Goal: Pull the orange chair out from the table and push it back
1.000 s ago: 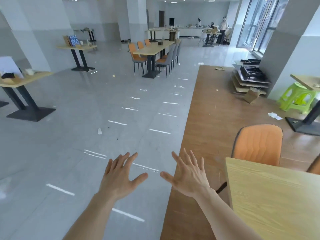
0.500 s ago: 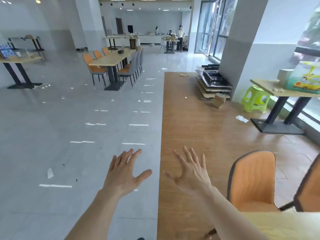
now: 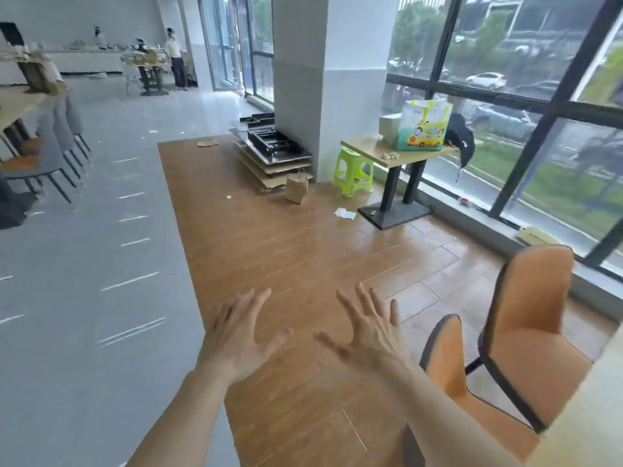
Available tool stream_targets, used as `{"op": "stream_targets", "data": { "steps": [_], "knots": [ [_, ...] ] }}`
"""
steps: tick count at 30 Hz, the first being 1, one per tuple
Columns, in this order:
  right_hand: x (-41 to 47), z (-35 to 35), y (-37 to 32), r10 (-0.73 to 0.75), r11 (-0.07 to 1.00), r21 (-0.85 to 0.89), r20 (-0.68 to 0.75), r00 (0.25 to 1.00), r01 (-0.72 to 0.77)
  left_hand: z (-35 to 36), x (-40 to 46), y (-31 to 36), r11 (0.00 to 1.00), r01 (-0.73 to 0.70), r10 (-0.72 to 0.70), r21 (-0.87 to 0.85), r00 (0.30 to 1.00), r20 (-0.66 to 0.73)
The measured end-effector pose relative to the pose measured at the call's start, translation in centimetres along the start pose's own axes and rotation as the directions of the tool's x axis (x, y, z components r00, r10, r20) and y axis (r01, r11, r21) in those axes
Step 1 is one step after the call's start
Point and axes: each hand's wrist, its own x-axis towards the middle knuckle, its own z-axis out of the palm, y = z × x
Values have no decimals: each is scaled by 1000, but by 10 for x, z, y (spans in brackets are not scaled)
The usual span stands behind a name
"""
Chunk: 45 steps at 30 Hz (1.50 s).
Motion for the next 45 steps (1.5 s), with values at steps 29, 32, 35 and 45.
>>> {"op": "stream_targets", "data": {
  "steps": [29,32,35,45],
  "knots": [
    [60,-16,254,971,-222,322,-10,-238,-920,241,410,413,129,-864,882,-487,-124,454],
    [65,3,215,916,-388,358,47,-399,-849,257,402,424,-20,-833,835,-553,-318,449],
    [75,33,176,849,-525,343,146,-508,-779,274,387,420,-169,-783,754,-598,-494,433],
    [90,112,140,792,-609,441,369,-486,-659,332,346,380,-386,-667,467,-638,-737,488]
  ]
}}
